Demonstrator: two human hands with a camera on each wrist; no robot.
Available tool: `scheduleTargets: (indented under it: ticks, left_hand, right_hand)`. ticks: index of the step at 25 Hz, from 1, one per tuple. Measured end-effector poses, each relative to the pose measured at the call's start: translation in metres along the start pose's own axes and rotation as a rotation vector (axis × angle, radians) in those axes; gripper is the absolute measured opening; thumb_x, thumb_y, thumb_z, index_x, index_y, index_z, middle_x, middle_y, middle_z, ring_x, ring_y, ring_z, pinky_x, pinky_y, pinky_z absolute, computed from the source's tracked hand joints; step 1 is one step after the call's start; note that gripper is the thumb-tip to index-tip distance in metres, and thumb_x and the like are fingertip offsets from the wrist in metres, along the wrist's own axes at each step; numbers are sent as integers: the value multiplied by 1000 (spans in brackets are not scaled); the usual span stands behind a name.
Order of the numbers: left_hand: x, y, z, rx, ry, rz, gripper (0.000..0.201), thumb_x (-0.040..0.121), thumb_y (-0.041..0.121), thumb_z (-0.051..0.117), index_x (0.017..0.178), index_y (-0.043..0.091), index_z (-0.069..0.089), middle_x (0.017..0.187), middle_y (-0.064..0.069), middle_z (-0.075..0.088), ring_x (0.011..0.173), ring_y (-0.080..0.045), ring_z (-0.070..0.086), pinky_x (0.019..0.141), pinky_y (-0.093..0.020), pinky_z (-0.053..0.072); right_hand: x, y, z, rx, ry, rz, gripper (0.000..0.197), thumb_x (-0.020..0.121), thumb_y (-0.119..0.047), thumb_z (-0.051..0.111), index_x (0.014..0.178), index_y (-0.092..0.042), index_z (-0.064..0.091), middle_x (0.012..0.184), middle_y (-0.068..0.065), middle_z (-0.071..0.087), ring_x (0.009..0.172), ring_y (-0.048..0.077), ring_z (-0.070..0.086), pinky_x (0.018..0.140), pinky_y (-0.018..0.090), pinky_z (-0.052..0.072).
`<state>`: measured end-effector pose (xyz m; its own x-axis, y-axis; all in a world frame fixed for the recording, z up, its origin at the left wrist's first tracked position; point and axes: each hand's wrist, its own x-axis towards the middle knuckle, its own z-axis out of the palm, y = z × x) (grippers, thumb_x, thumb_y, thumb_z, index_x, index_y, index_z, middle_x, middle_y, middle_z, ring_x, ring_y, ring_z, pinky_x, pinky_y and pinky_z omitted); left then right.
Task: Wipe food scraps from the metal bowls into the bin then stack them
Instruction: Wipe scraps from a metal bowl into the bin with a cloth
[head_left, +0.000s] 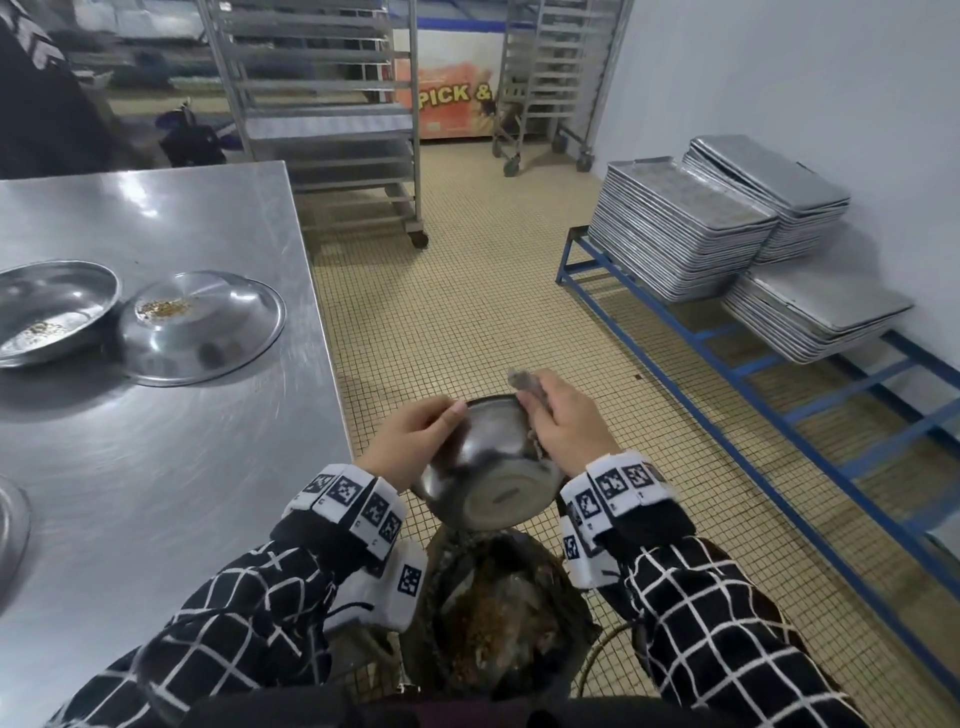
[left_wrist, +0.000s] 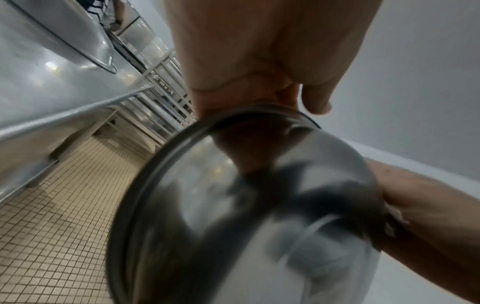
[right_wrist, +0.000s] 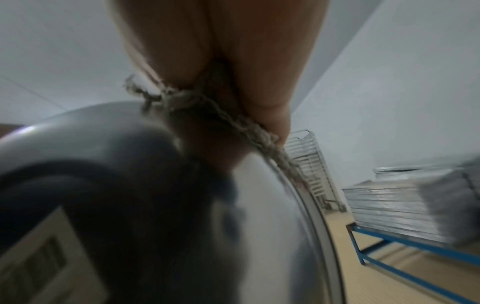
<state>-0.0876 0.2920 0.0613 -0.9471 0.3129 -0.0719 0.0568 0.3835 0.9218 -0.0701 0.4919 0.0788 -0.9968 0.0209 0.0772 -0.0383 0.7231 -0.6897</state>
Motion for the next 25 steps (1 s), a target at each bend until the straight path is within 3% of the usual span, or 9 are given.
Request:
scheduleTargets:
  ticks: [4, 6, 8, 10, 12, 15, 19, 22, 25]
  left_hand:
    - [2, 1, 9, -115, 96, -74, 25, 99, 33, 44, 96, 19, 65, 94, -3, 67, 91, -19, 60, 79, -24, 45]
    - [5, 2, 10, -218, 166, -116, 21, 99, 31, 45, 93, 25, 63, 94, 3, 67, 93, -17, 61, 82, -26, 46]
    - [7, 5, 10, -284, 176, -114, 23, 99, 29, 45, 86, 27, 64, 91, 1, 68, 92, -19, 63, 85, -30, 48]
    - [4, 6, 9, -281, 168, -105, 24, 100, 29, 45, 83, 29, 62, 88, 2, 66, 88, -18, 61, 81, -27, 48]
    - [0, 4, 10, -268, 158, -111, 24, 100, 32, 42, 85, 28, 61, 91, 2, 65, 88, -15, 60, 79, -24, 46]
    - [2, -3, 7, -260, 175, -126, 32, 100, 37, 40, 95, 19, 65, 97, -7, 68, 94, -24, 63, 90, -35, 48]
    - [9, -6, 5, -272, 196, -110, 31, 99, 39, 42, 95, 20, 66, 95, -7, 69, 92, -27, 64, 91, -43, 51]
    - [10, 5, 10, -309, 174, -84, 27, 100, 34, 43, 90, 19, 64, 91, -7, 68, 88, -28, 65, 79, -37, 54]
    - [8, 11, 9, -308, 155, -80, 23, 100, 34, 42, 93, 26, 63, 93, 0, 68, 87, -18, 64, 66, -20, 50]
  right_hand:
    - [-8, -15, 36, -98, 369, -99, 35, 95, -41, 44, 117, -15, 49, 118, 5, 52, 110, 21, 48, 91, 30, 44]
    - [-21, -22, 55, -242, 448, -187, 44, 97, -44, 32, 122, -14, 51, 137, 8, 44, 129, 26, 36, 106, 37, 32]
    - [-29, -19, 63, -333, 450, -281, 50, 99, -42, 25, 130, -14, 51, 141, 8, 42, 136, 27, 31, 112, 41, 26]
    - [-27, -11, 57, -235, 458, -205, 48, 99, -41, 26, 133, -15, 48, 139, 5, 43, 133, 25, 34, 107, 40, 35]
    - [-19, 7, 50, 52, 452, 79, 45, 99, -41, 27, 132, -17, 47, 133, 4, 46, 122, 19, 44, 94, 34, 46]
    - [-15, 35, 44, 358, 389, 381, 37, 100, -39, 31, 123, -21, 55, 115, -1, 59, 110, 18, 56, 88, 34, 50]
    - [-22, 19, 40, 269, 457, 109, 36, 98, -31, 42, 133, -26, 51, 126, -10, 55, 114, 5, 50, 88, 16, 41]
    - [-22, -10, 48, -8, 397, -149, 41, 97, -37, 39, 135, -28, 49, 145, -1, 40, 133, 18, 34, 101, 26, 31]
    - [-17, -15, 46, -26, 402, -35, 44, 97, -43, 31, 137, -29, 45, 149, 0, 32, 137, 22, 28, 100, 28, 31]
